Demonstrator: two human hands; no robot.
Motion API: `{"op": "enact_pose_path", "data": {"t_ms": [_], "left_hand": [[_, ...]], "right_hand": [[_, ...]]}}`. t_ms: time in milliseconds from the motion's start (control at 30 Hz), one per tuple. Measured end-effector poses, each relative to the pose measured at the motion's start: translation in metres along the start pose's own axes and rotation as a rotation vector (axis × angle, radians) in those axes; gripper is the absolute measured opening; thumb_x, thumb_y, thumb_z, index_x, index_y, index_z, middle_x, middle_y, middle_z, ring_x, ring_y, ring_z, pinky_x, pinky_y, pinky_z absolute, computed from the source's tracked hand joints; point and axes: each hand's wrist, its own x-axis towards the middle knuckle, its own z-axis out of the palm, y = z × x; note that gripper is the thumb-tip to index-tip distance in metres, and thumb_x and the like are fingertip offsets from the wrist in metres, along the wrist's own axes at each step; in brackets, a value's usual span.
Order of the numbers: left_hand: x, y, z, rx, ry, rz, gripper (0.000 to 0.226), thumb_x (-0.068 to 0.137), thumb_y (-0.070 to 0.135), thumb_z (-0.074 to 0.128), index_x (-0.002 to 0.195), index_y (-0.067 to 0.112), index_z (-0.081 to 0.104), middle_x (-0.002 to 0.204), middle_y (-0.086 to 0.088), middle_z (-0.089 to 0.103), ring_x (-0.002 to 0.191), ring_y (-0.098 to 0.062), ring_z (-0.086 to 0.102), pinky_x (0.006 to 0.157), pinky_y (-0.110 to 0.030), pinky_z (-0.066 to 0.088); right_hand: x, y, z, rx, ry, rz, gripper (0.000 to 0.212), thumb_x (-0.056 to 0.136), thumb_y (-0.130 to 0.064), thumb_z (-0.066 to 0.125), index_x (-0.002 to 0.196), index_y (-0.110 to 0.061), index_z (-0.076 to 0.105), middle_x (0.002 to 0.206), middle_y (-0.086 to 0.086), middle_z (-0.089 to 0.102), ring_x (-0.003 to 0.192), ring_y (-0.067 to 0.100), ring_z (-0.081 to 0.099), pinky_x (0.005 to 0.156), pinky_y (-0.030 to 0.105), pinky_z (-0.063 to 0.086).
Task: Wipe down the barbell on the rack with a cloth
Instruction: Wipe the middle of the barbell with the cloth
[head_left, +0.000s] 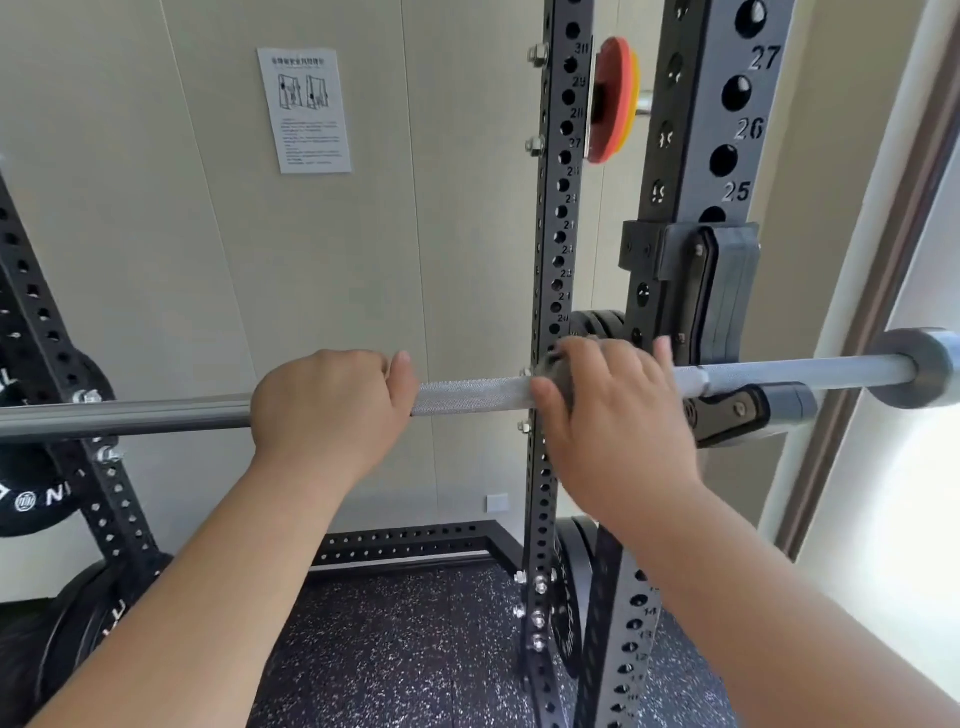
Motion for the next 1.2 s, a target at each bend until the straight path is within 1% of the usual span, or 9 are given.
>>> {"op": "enact_pose_path", "data": {"t_ms": [100, 167, 300, 400, 567, 667, 833, 1067, 1200], "left_hand": [[0.000, -0.002, 0.001, -0.003, 0.009, 0.016, 0.053, 0.101, 0.049, 0.023, 0.064, 0.024, 0.051, 0.057, 0.001, 0.048, 0.059, -0.031, 0.052, 0.056, -0.030, 0.036], [0.001, -0.003, 0.002, 0.014, 0.001, 0.025, 0.055, 0.101, 0.049, 0.023, 0.068, 0.023, 0.058, 0.058, 0.001, 0.050, 0.059, -0.031, 0.053, 0.055, -0.030, 0.035], [0.001, -0.003, 0.005, 0.029, -0.004, 0.028, 0.057, 0.102, 0.049, 0.022, 0.071, 0.023, 0.062, 0.057, 0.004, 0.050, 0.058, -0.029, 0.053, 0.053, -0.028, 0.032], [0.001, -0.004, 0.005, 0.029, -0.002, 0.023, 0.056, 0.101, 0.048, 0.022, 0.069, 0.023, 0.060, 0.057, 0.004, 0.050, 0.058, -0.029, 0.052, 0.054, -0.028, 0.033], [-0.001, -0.007, 0.006, 0.016, 0.053, 0.038, 0.056, 0.103, 0.045, 0.026, 0.067, 0.021, 0.061, 0.054, 0.003, 0.046, 0.054, -0.030, 0.048, 0.052, -0.028, 0.031], [-0.003, -0.011, 0.007, -0.018, 0.080, 0.070, 0.058, 0.099, 0.045, 0.017, 0.064, 0.020, 0.056, 0.052, 0.002, 0.048, 0.050, -0.030, 0.048, 0.050, -0.027, 0.033], [-0.003, -0.015, 0.007, -0.013, 0.063, 0.111, 0.059, 0.097, 0.048, 0.008, 0.071, 0.023, 0.054, 0.058, 0.002, 0.052, 0.058, -0.030, 0.054, 0.054, -0.031, 0.040], [-0.003, -0.012, 0.005, -0.005, 0.050, 0.115, 0.057, 0.101, 0.046, 0.008, 0.076, 0.025, 0.054, 0.065, 0.002, 0.053, 0.063, -0.029, 0.050, 0.059, -0.033, 0.034], [-0.004, -0.011, 0.006, -0.025, 0.067, 0.109, 0.057, 0.094, 0.049, 0.001, 0.070, 0.026, 0.047, 0.059, 0.004, 0.048, 0.058, -0.028, 0.048, 0.056, -0.032, 0.030]], "right_hand": [[-0.005, -0.021, 0.010, 0.013, 0.000, -0.212, 0.053, 0.104, -0.054, 0.034, 0.143, -0.022, 0.048, 0.128, 0.003, 0.062, 0.128, 0.027, 0.056, 0.128, 0.056, 0.019], [-0.001, -0.007, 0.005, -0.004, -0.005, -0.247, 0.053, 0.104, -0.055, 0.036, 0.145, -0.023, 0.047, 0.120, 0.001, 0.064, 0.123, 0.027, 0.058, 0.126, 0.056, 0.024], [-0.002, 0.038, -0.002, -0.073, 0.031, -0.013, 0.065, 0.100, -0.075, 0.028, 0.129, -0.023, 0.056, 0.108, 0.001, 0.064, 0.117, 0.030, 0.056, 0.125, 0.054, 0.024], [-0.001, 0.027, -0.001, -0.031, 0.046, 0.075, 0.062, 0.100, -0.070, 0.028, 0.112, -0.018, 0.060, 0.110, 0.003, 0.064, 0.115, 0.031, 0.056, 0.124, 0.053, 0.027], [0.002, -0.032, 0.014, 0.091, 0.050, -0.236, 0.049, 0.104, -0.051, 0.045, 0.141, -0.020, 0.051, 0.124, -0.002, 0.065, 0.110, 0.025, 0.061, 0.111, 0.042, 0.041], [0.007, -0.027, 0.006, 0.083, -0.027, -0.358, 0.056, 0.104, -0.051, 0.042, 0.155, -0.030, 0.037, 0.117, -0.006, 0.065, 0.103, 0.022, 0.062, 0.102, 0.040, 0.046], [0.018, 0.001, -0.032, -0.043, -0.197, -0.284, 0.043, 0.099, -0.045, 0.056, 0.138, -0.033, 0.043, 0.110, -0.010, 0.063, 0.106, 0.019, 0.059, 0.094, 0.034, 0.042], [0.043, -0.049, 0.006, -0.258, -0.176, -0.448, 0.027, 0.088, -0.032, 0.072, 0.103, -0.023, 0.051, 0.084, -0.005, 0.041, 0.066, 0.023, 0.046, 0.065, 0.033, 0.034], [0.046, -0.030, -0.002, -0.104, -0.208, -0.440, 0.037, 0.089, -0.055, 0.068, 0.111, -0.031, 0.052, 0.090, -0.009, 0.053, 0.071, 0.021, 0.057, 0.059, 0.030, 0.038]]}}
